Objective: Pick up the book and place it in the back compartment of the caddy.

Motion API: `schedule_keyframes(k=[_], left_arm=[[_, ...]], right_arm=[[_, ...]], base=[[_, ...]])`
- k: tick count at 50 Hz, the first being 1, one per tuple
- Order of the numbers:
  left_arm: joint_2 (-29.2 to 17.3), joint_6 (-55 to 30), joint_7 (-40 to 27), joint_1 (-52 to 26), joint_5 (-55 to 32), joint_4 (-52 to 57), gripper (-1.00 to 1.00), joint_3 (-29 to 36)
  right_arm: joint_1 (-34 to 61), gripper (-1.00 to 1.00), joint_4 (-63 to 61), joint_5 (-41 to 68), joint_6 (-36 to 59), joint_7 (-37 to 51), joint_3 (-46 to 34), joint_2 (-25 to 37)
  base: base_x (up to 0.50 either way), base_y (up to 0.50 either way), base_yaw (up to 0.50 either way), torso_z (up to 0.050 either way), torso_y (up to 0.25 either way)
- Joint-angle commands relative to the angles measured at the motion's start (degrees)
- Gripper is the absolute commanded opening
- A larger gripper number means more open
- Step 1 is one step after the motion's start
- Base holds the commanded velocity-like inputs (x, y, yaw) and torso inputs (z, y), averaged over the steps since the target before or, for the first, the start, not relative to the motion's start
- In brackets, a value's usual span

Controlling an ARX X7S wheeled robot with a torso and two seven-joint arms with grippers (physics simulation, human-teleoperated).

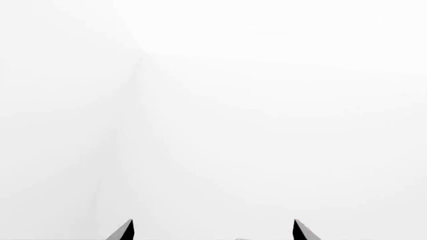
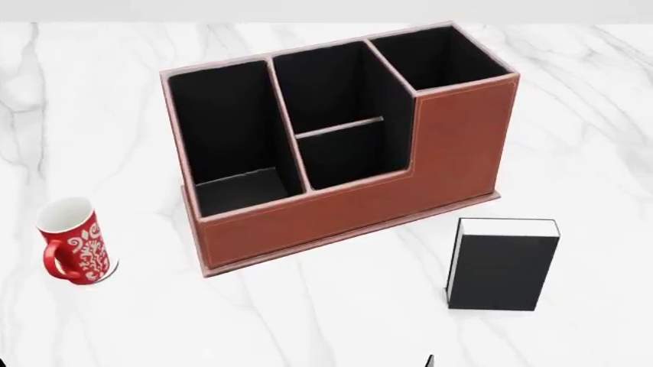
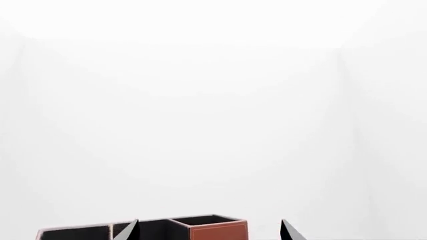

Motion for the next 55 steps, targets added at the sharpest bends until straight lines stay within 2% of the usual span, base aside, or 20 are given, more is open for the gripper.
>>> schedule_keyframes(k=[1,55], left_arm=[[-0.6,-0.44,-0.38,-0.04,-0.08,0.09,1.0,0.6],[-2.1,-0.39,-2.69,-0.34,-0.15,0.11,1.0,1.97]], right_arm=[[0.13,1.0,-0.03,0.49,0.32,0.56,-0.48,0.54],[0.04,1.0,-0.84,1.44,0.46,3.07,-1.69,2.56]], base=[[0.0,-0.1,0.0,0.0,0.0],[-0.01,-0.15,0.0,0.0,0.0]])
